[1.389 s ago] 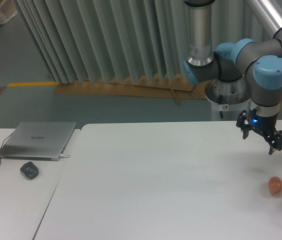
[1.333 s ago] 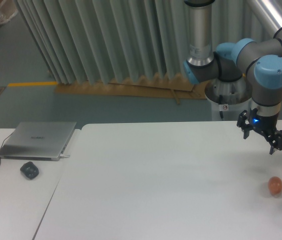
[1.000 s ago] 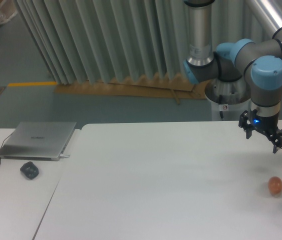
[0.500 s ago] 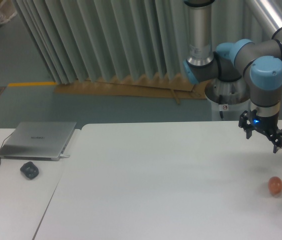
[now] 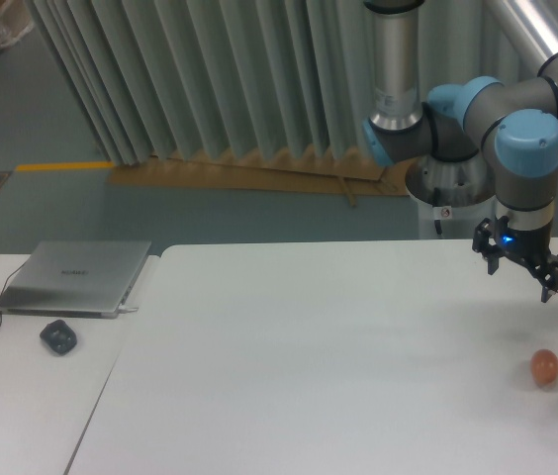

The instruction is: Place the red pepper on the table

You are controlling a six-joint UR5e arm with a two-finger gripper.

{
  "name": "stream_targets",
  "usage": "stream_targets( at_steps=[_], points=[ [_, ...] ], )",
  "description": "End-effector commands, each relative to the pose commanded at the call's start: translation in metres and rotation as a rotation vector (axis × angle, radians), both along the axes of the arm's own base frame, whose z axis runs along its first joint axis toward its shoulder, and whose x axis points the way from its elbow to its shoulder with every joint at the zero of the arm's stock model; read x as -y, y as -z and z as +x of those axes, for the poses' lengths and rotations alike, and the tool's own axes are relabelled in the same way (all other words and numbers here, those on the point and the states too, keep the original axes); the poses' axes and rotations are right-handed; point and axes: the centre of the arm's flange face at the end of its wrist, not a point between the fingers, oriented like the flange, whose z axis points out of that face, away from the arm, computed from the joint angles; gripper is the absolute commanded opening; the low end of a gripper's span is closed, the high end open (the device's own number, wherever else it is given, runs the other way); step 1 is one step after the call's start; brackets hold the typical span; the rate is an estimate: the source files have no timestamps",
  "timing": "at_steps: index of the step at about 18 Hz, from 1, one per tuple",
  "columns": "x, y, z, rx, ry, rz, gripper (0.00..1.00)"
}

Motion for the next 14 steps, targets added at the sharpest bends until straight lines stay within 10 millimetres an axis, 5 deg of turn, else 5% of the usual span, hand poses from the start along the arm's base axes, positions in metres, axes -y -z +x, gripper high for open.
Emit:
stream_targets(
  at_steps=[14],
  points=[
    [-0.0038, -0.0059, -0.0044, -0.015, -0.046, 0.015, 1.0]
  ],
)
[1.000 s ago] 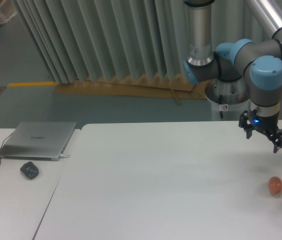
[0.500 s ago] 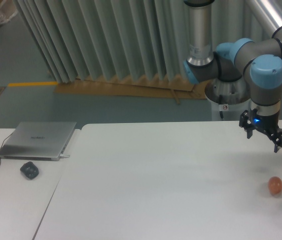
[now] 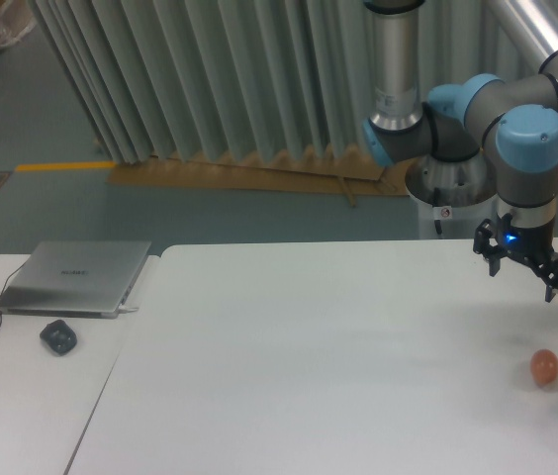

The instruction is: Place the red pepper on the table

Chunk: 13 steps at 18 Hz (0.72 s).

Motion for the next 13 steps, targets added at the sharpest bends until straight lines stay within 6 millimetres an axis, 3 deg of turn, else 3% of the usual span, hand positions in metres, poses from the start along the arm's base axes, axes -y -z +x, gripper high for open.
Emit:
stream_targets(
  at_steps=[9, 13],
  points=[
    [0.0, -0.01, -0.007, -0.04, -0.012, 0.021, 1.0],
    [0.023, -0.018, -0.033, -0.147, -0.051, -0.063, 1.0]
  ],
)
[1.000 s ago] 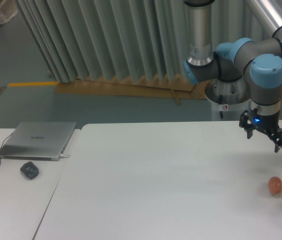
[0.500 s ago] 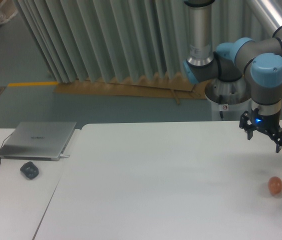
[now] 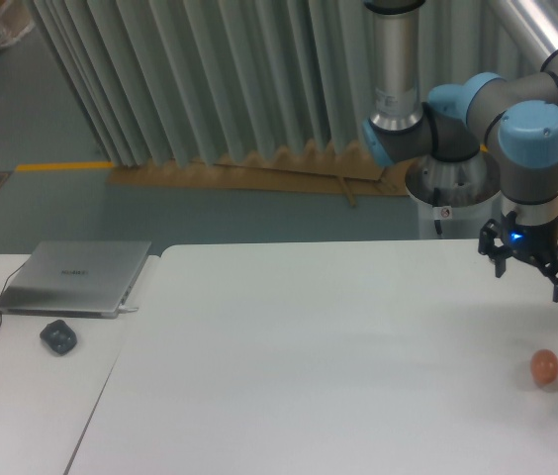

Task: Place the red pepper on the table
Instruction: 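Raise the gripper up and away from the table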

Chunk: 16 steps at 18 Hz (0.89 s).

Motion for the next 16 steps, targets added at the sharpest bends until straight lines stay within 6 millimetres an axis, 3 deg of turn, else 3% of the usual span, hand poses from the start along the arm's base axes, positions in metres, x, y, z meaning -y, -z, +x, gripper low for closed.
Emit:
stream_targets(
  at_steps=[4, 8, 12, 13, 16],
  points=[
    [0.033, -0.036, -0.076, -0.146, -0.116, 0.085, 1.0],
    [0.045, -0.022, -0.121, -0.138, -0.166, 0.109, 1.0],
    [0.078, 0.0, -0.162, -0.134, -0.242, 0.133, 1.0],
    [0.091, 0.013, -0.178, -0.135, -0.29, 0.148, 1.0],
    [0.11, 0.022, -0.204, -0.158, -0.475, 0.188, 1.0]
  ],
)
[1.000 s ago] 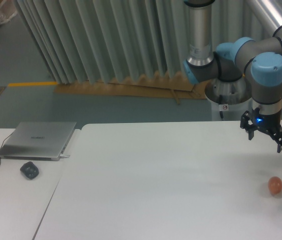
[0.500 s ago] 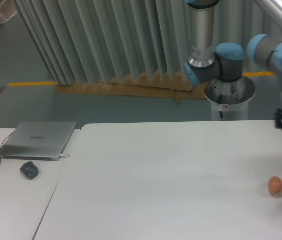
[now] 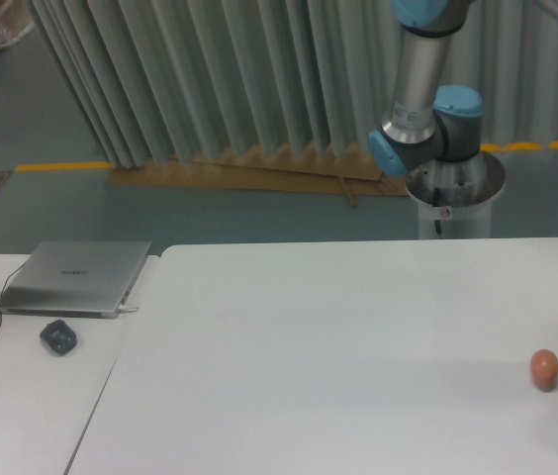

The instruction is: Place the red pepper on the table

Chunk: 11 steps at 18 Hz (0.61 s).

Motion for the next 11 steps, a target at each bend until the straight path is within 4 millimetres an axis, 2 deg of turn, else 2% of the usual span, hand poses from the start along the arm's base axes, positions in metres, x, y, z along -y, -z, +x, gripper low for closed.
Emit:
stream_targets(
  at_steps=[2, 4, 6, 11],
  points=[
    [0.001, -0.003, -0.011, -0.026, -0.038, 0.03, 1.0],
    [0.001, 0.003, -0.02, -0.031, -0.151, 0.07, 1.0],
    [0.021, 0.001, -0.038, -0.079, -0.263, 0.124, 1.0],
    [0.044, 0.02, -0.065, -0.056, -0.419, 0.198, 1.0]
  ],
)
